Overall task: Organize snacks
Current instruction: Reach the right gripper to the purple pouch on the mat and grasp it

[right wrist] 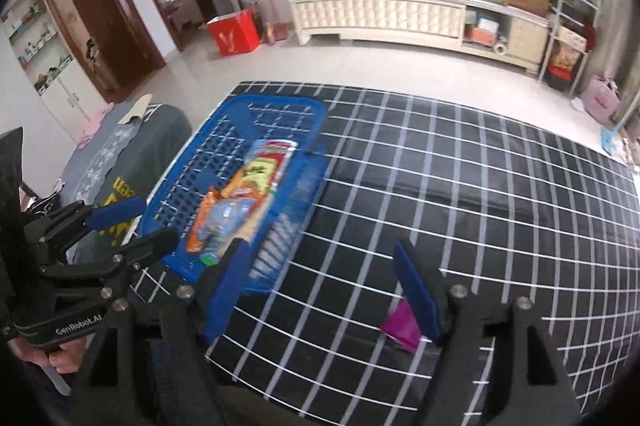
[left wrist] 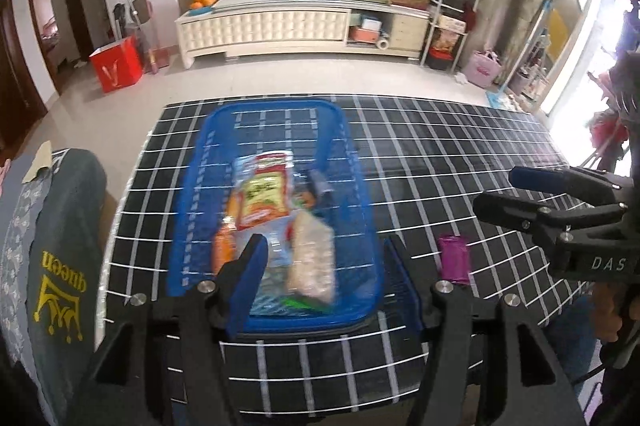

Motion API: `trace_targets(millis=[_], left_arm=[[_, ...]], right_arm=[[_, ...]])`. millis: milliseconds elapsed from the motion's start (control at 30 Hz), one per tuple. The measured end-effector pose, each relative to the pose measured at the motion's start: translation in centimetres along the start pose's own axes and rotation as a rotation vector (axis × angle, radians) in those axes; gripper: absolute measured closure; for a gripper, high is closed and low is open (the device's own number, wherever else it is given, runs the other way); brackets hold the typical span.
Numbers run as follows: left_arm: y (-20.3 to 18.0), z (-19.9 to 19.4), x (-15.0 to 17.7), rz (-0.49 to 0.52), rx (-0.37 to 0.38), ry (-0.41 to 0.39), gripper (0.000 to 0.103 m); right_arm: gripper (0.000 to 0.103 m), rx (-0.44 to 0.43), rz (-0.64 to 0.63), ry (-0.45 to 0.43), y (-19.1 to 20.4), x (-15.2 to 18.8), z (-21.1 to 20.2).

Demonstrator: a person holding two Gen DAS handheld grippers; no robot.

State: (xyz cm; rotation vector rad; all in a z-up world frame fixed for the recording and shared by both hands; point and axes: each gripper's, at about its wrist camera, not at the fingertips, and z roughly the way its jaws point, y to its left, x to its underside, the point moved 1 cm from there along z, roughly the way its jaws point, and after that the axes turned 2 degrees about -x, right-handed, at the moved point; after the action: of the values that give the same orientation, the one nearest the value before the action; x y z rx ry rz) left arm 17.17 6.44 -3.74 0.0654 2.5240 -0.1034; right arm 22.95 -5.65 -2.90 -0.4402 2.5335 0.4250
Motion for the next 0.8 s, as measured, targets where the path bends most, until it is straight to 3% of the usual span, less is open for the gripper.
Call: trace_targets(millis=[367, 633, 733, 800], left_arm=[[-7.5, 1.0, 0.9, 0.092, 0.049, -0.008, 0.045], [-10.9, 2.1, 4.6, 0.122, 0.042, -0.032, 0.044], [-11.7, 3.0, 6.2, 0.116, 0.028, -0.011, 0.02], [-12.2, 3.6, 7.3, 0.104, 0.026, -0.002, 0.02]], right_arm=[[0.014, 0.097, -0.011, -0.018, -4.8, 3.4, -2.5], [0.012, 0.106, -0.001, 0.058, -8.3, 7.4, -0.5], [0.012, 0.105, 0.052, 0.094, -9.4, 8.5, 1.0], [0.012, 0.107, 0.084, 0.107, -9.8, 9.1, 1.9]])
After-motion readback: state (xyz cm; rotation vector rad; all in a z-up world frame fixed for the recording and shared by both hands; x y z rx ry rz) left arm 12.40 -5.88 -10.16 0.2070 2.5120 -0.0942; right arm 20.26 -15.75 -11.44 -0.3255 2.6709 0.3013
